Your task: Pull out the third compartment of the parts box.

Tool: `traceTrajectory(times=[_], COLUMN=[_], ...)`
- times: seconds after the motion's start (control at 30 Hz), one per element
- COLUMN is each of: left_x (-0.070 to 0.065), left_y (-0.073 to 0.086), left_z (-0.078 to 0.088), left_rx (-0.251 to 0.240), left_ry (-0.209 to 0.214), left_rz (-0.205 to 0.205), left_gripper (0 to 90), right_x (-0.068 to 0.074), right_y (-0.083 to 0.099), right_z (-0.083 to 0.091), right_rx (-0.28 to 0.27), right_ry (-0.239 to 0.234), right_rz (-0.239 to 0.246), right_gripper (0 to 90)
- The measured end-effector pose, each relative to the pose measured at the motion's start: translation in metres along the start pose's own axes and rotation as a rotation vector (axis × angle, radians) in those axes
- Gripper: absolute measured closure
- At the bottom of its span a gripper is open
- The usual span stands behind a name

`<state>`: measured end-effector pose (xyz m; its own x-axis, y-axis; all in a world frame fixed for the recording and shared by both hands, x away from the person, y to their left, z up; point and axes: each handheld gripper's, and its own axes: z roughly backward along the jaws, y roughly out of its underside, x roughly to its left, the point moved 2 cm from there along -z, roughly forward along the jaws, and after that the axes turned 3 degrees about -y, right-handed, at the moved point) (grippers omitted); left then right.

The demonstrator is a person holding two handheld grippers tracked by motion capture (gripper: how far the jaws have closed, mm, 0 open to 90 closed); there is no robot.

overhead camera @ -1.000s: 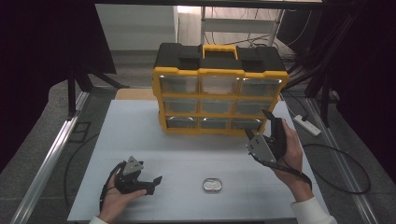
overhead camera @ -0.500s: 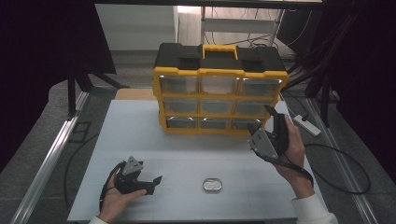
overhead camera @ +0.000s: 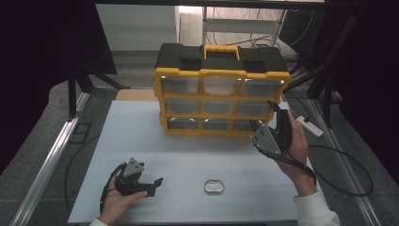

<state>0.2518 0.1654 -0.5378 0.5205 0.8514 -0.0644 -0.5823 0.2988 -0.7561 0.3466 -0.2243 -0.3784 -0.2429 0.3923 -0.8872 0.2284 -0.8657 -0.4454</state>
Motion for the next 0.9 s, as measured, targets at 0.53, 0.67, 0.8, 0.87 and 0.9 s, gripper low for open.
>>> traceTrajectory(times=[0.53,0.67,0.8,0.87,0.9], left_x=[0.000,0.000,0.000,0.000,0.000], left_y=[0.000,0.000,0.000,0.000,0.000], left_z=[0.000,0.000,0.000,0.000,0.000], left_rx=[-0.001,-0.002,-0.002,-0.003,-0.003], left_ry=[-0.004,-0.006,-0.005,-0.005,-0.005], left_rz=[0.000,-0.002,-0.003,-0.003,-0.003], left_gripper=[7.7,7.7,7.7,7.7,7.7], right_x=[-0.010,-0.011,-0.012,-0.012,-0.012], right_y=[-0.003,-0.002,-0.002,-0.003,-0.003], right_z=[-0.007,-0.010,-0.012,-0.013,-0.014], right_rx=[0.004,0.008,0.011,0.012,0.012], right_ry=[0.024,0.026,0.029,0.033,0.034], right_rz=[0.010,0.011,0.016,0.018,0.019], right_gripper=[16.2,16.3,16.3,16.3,16.3])
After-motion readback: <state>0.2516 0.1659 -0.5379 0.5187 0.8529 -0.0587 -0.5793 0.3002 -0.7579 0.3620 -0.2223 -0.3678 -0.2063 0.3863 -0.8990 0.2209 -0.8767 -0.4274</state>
